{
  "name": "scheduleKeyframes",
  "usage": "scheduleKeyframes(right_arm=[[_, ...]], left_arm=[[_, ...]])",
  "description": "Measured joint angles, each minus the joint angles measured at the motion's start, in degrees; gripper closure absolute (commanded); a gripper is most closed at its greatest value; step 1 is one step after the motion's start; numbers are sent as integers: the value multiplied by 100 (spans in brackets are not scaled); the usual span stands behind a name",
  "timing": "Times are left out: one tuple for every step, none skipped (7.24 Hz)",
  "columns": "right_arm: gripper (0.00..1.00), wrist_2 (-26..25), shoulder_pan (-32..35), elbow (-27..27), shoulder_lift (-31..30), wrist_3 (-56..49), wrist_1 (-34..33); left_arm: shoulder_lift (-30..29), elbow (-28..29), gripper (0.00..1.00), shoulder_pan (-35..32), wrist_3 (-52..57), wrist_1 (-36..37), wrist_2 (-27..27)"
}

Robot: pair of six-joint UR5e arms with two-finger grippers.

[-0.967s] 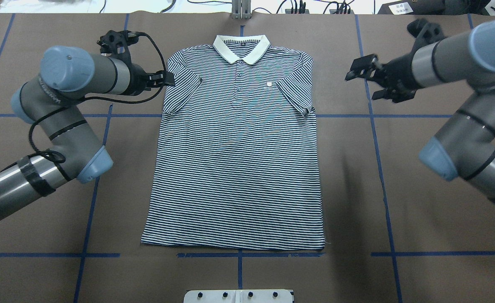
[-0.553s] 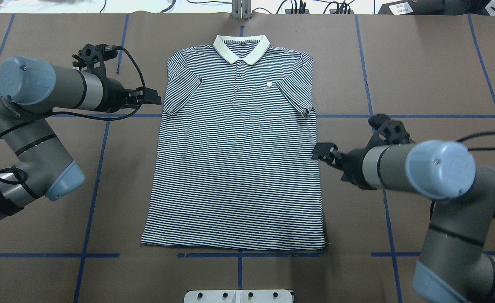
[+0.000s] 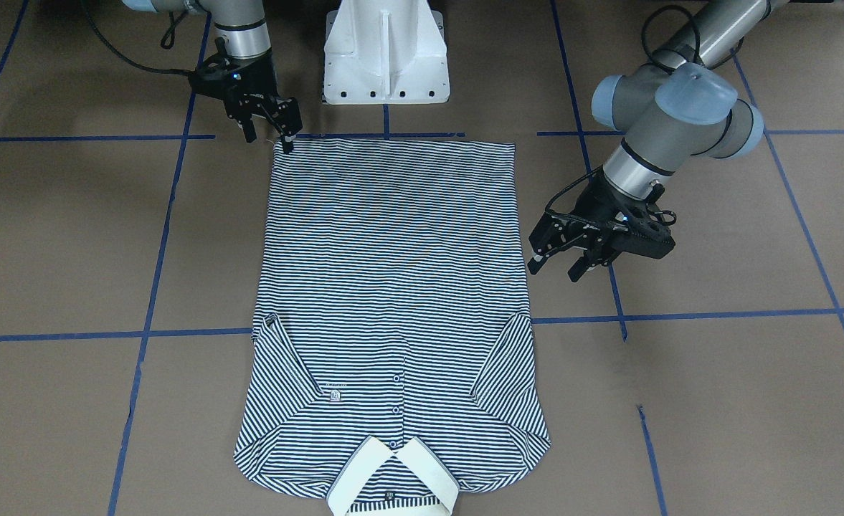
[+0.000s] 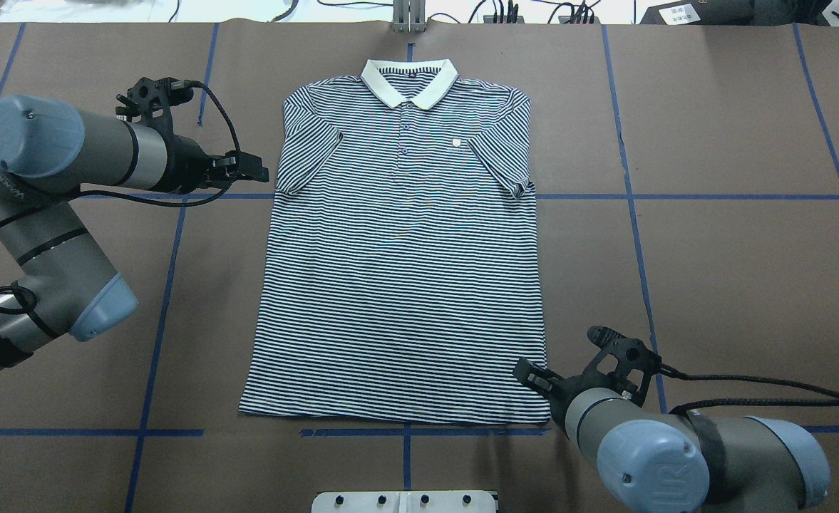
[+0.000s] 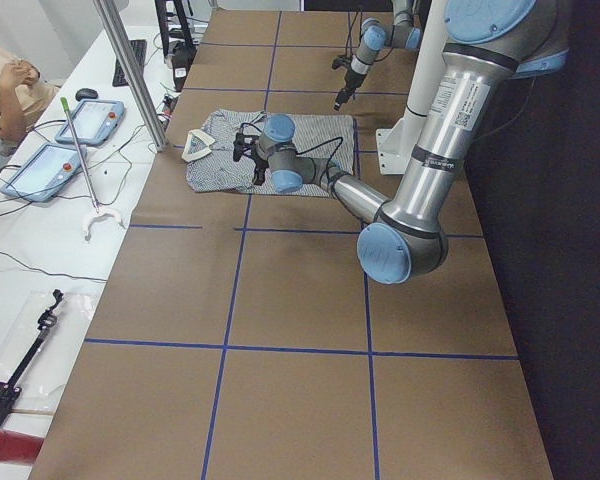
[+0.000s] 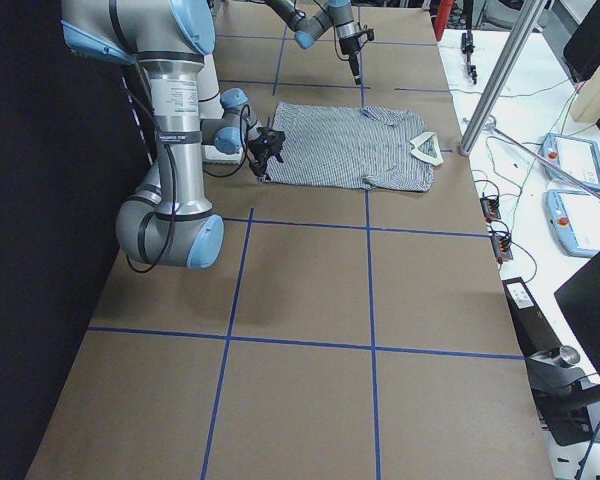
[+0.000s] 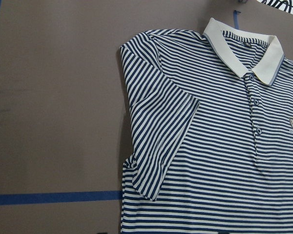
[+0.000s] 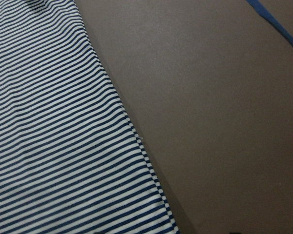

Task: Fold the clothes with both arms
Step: 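Move the right gripper to the nearest hem corner while the left gripper holds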

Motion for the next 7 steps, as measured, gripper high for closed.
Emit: scheduleKeyframes(right_arm=[[16, -67, -142, -64, 33, 127, -66], [17, -90, -233, -154, 95, 232, -88], [23, -98, -274, -223, 160, 285, -97], [41, -100, -290, -265, 186, 306, -103], [47, -101, -298, -292, 197, 316, -105], [52, -101, -301, -307, 199, 320, -108], [70, -101, -301, -316, 186, 322, -112]], left_arm=[[1, -4, 20, 0, -19, -9, 4], [4, -8, 19, 2, -36, -16, 9], [5, -10, 19, 3, -40, -22, 14], [6, -9, 17, 5, -41, -24, 21], [6, -6, 17, 7, -39, -25, 27], [6, -3, 17, 6, -36, -25, 29], [6, 0, 17, 3, -34, -23, 33]])
